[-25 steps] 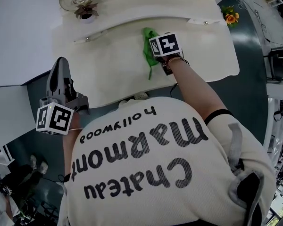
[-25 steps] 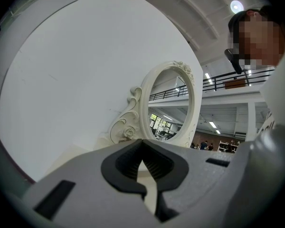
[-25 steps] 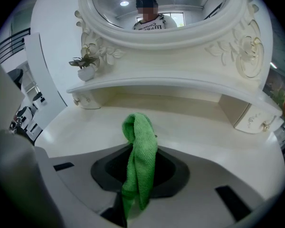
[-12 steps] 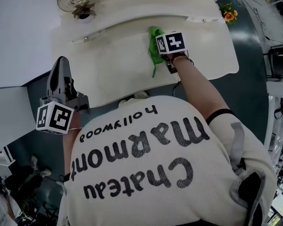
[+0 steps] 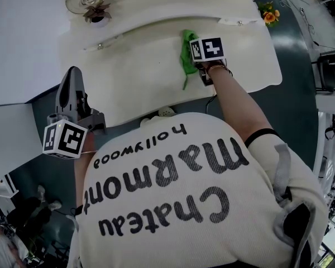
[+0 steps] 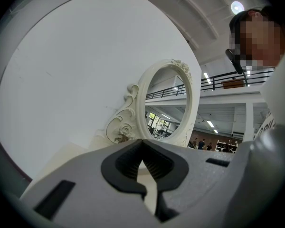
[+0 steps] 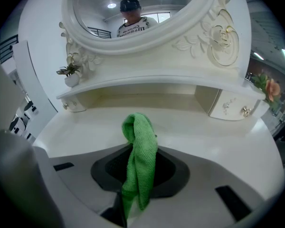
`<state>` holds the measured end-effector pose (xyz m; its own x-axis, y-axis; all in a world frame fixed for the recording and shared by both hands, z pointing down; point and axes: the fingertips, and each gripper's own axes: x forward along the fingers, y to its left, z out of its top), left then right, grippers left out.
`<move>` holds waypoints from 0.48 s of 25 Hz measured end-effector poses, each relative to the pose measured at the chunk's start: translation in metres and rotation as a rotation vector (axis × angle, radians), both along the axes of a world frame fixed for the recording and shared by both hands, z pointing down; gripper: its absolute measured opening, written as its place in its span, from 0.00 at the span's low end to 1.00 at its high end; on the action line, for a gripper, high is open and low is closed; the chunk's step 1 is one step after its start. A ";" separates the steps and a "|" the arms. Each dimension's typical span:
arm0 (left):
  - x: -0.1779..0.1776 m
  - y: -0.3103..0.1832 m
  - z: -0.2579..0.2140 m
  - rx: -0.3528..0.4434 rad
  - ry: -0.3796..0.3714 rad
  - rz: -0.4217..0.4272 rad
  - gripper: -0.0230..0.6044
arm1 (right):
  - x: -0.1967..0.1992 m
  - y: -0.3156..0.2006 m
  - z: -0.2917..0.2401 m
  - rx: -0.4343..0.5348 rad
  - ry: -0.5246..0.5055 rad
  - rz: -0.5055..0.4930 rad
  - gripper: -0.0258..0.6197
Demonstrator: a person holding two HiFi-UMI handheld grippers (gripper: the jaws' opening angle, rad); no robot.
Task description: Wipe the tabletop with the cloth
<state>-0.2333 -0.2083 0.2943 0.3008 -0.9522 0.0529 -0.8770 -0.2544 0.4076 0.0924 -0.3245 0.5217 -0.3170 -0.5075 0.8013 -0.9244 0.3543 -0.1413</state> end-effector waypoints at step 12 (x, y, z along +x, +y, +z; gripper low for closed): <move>0.001 0.002 0.003 -0.005 -0.006 0.000 0.05 | 0.019 0.000 0.001 0.005 -0.003 0.052 0.19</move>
